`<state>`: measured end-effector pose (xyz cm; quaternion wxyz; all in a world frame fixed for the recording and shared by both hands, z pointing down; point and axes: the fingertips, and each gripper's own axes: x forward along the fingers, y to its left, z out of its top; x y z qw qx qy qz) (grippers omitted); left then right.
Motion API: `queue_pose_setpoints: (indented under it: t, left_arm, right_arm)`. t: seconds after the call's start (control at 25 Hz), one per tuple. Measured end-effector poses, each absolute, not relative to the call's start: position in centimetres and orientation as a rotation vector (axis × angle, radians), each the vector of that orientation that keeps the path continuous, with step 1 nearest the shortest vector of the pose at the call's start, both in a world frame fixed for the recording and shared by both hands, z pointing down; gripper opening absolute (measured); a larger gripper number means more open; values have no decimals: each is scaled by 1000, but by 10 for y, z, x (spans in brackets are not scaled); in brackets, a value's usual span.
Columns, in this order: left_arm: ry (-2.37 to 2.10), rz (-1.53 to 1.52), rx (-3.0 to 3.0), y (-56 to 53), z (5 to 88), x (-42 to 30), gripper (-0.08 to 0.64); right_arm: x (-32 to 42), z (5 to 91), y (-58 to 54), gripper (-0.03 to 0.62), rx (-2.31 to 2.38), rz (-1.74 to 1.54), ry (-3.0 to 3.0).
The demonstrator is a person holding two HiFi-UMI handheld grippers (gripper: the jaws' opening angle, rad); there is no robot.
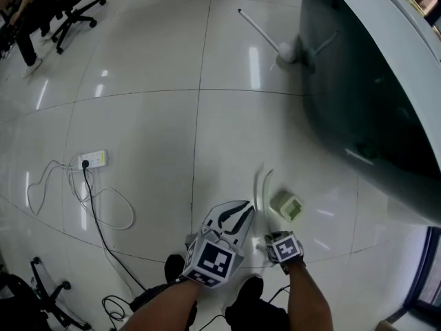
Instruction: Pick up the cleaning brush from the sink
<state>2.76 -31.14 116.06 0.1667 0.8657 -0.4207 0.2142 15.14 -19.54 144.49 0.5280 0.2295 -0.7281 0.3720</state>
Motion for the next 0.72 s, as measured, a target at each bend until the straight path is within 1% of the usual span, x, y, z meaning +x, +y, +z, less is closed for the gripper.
queue_pose_setpoints:
  t: [0.12,0.28,0.48,0.72]
  left_arm:
    - [-1179,713,2393,-267,1149,15,12]
    - [-1207,794,2336,-216,1082,-16,11]
    - [-1268,882,2333,-191,951,-78,11]
    - [-1307,935,2426,-172,770,-109,9]
  right_arm:
    - [109,1367,-195,29,528,924,-1808]
    - [92,1249,-194,29,530,924,-1882]
    - [79,1100,-170,29,569,966,-1903]
    - [87,922,-136,29,661,988,-1909]
